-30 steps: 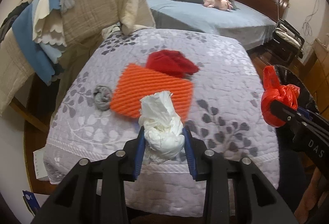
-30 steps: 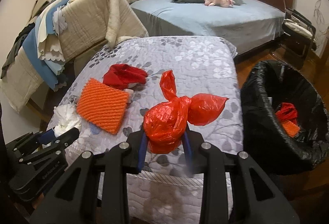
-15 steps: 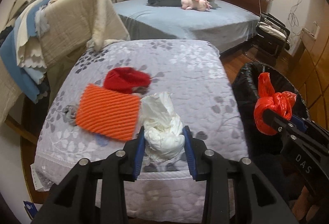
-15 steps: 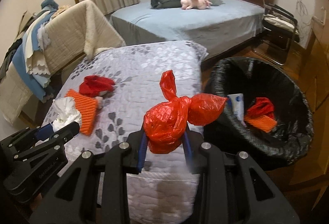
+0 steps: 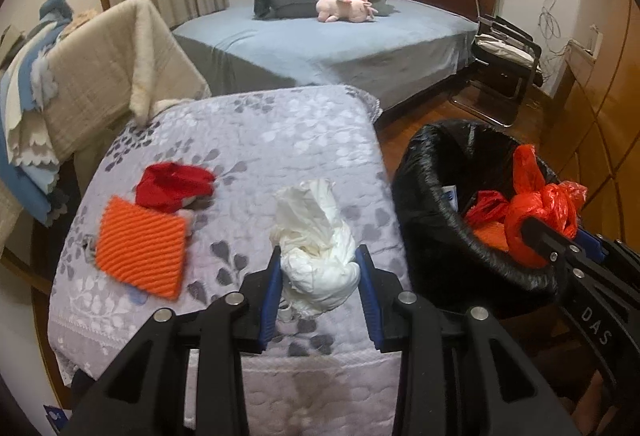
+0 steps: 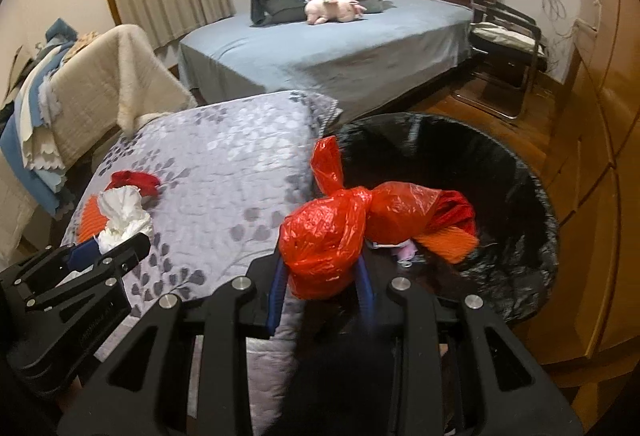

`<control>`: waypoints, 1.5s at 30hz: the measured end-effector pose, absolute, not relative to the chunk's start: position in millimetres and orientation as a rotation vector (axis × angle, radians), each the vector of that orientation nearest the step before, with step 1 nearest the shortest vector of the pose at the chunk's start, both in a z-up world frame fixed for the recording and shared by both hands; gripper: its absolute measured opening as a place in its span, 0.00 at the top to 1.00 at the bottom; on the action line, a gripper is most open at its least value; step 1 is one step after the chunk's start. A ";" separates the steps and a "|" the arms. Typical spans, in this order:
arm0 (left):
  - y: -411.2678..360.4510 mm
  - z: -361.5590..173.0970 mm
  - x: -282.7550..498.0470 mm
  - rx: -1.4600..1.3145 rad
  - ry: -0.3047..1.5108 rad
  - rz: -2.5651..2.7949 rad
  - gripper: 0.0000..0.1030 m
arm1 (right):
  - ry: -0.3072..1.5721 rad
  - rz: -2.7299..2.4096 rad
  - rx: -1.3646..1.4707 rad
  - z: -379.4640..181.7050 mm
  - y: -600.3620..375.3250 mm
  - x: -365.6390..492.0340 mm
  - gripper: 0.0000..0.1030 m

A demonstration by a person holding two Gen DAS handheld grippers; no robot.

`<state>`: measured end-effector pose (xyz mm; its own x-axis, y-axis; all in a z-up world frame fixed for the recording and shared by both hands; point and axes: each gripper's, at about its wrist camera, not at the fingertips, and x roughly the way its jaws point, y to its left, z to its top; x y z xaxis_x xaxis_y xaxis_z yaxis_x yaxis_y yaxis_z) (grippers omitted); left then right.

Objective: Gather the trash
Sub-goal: 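Carry the red bag and white tissue in both tools over the bin, then open both tools to drop the bag and tissue into the bin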

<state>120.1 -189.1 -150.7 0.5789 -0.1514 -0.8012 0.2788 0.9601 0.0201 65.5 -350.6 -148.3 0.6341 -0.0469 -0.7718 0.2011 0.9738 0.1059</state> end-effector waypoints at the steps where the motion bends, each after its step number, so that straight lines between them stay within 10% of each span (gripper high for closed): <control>1: -194.9 -150.2 120.3 0.149 0.920 -0.258 0.65 | 0.875 -0.146 0.186 -148.1 -354.9 65.3 0.71; 29: -364.7 -182.7 174.9 0.154 0.949 -0.452 0.65 | 0.995 -0.264 0.211 -208.6 -508.6 120.5 0.71; 45: -375.9 -218.4 188.9 0.221 0.999 -0.508 0.43 | 1.023 -0.317 0.230 -232.0 -527.1 129.3 0.53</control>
